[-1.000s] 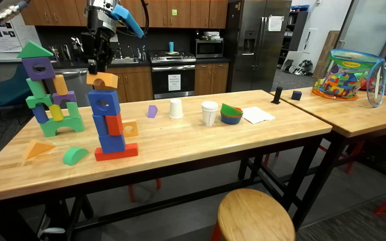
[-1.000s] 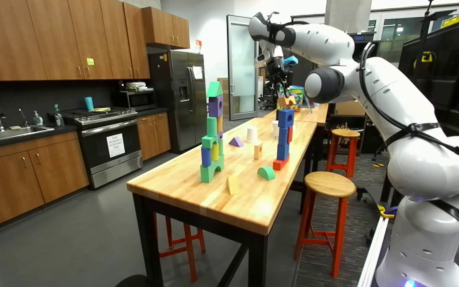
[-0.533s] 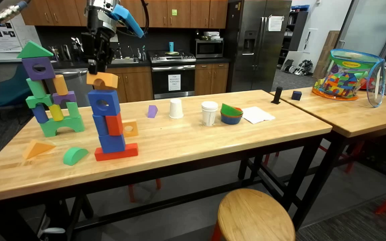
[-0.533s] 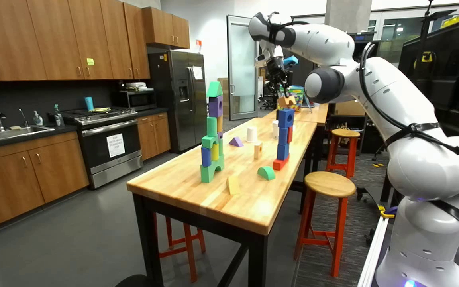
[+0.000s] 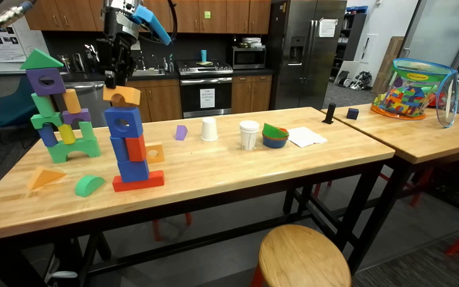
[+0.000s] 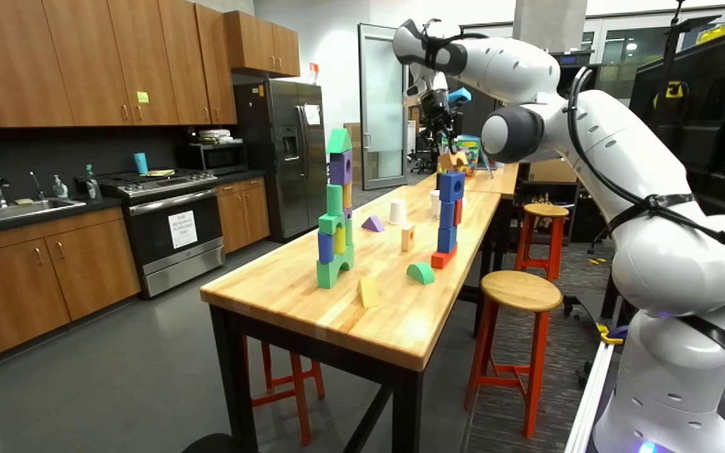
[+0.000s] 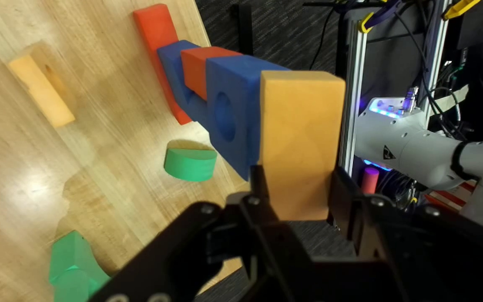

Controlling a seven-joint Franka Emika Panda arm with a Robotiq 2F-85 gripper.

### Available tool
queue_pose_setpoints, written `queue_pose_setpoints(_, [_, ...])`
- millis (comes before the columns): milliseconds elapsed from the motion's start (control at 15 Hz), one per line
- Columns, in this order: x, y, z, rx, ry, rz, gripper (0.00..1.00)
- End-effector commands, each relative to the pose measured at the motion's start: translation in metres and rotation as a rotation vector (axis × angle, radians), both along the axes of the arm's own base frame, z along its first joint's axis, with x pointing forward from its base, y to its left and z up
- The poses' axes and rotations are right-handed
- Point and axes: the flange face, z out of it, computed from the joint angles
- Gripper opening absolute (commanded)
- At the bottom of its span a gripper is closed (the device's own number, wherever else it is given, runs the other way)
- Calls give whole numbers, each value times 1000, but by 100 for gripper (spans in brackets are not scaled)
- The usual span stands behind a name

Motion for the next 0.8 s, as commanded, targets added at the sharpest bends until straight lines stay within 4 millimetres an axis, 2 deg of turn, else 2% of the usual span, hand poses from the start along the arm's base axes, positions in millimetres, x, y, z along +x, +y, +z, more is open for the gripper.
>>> queue_pose_setpoints(0, [-2,0,3,0,-2,-5,15])
queue_pose_setpoints(733, [0,-2,-4,4,6,-12,15])
